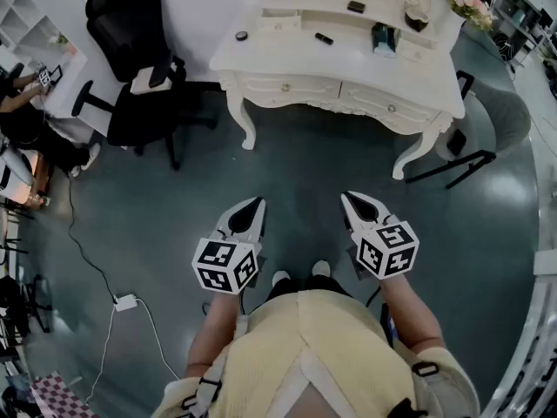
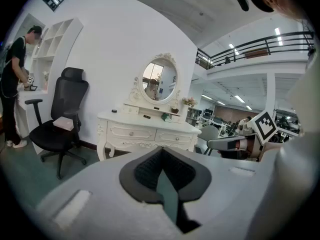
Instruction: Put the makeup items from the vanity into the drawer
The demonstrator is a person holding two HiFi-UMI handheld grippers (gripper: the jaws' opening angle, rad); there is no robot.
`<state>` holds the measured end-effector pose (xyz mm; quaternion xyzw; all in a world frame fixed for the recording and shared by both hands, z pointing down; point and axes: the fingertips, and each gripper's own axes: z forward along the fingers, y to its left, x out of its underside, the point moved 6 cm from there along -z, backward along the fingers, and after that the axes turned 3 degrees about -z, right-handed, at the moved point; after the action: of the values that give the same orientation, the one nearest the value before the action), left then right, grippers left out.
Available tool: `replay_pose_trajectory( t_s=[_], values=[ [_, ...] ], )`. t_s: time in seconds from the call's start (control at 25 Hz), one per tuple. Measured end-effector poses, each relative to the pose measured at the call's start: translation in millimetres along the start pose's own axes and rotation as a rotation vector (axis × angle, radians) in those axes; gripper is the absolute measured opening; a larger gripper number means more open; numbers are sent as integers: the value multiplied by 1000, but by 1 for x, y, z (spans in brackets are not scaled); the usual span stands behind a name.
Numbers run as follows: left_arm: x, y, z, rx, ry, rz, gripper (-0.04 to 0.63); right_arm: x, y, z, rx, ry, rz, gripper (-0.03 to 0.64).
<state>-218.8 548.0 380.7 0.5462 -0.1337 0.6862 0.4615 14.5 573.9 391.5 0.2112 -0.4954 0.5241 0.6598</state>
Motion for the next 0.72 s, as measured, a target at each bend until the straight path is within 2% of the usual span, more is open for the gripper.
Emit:
replay_pose_trajectory(
  t_s=[0.24,0.36,0.56,0.72],
  values=[
    [-1,-3,15,-27,-12,-10,-2,0,-11,5,-60,8,38,-2],
    [-1,-4,23,-57,9,-18,-2,-3,-19,8,-79,24,23,-2],
    [-3,-6,39,-61,19,-70,0,-9,-31,16,-117,38,-2,0],
    [-4,-12,50,-66,22,-52,0,-13,-43,22,-140,47,-12,0]
  ],
)
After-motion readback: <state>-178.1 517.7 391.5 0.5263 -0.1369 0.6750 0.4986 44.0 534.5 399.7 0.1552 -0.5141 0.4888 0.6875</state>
